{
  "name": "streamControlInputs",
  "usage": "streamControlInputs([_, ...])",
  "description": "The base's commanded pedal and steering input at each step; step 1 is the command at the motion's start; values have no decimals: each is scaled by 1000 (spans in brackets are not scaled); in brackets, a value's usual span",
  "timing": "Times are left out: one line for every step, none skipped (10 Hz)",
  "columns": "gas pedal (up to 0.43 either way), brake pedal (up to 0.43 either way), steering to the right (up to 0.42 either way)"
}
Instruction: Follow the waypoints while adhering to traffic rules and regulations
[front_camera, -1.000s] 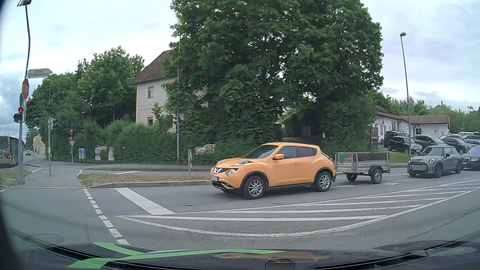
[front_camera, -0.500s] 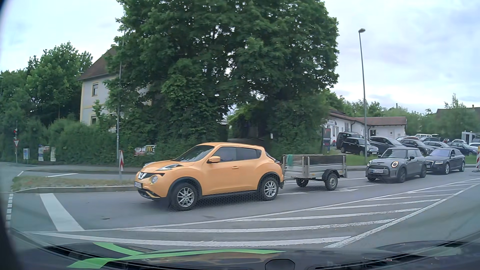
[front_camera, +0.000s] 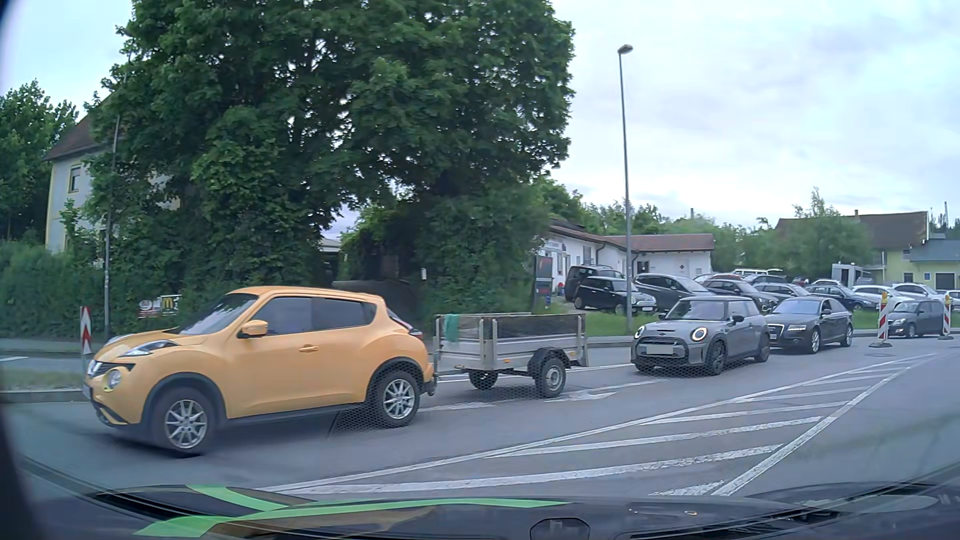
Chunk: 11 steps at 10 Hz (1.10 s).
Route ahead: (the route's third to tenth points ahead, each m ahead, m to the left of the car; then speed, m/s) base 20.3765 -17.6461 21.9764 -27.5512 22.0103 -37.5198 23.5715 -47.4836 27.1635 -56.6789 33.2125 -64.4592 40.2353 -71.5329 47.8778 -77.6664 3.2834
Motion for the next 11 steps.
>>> streamControlInputs([20, 0, 467])
streamControlInputs([20, 0, 466])
streamControlInputs([20, 0, 466])
streamControlInputs([20, 0, 465])
streamControlInputs([20, 0, 458])
streamControlInputs([20, 0, 443])
streamControlInputs([20, 0, 427])
streamControlInputs([20, 0, 405])
streamControlInputs([20, 0, 381])
streamControlInputs([20, 0, 360])
streamControlInputs([20, 0, 348])
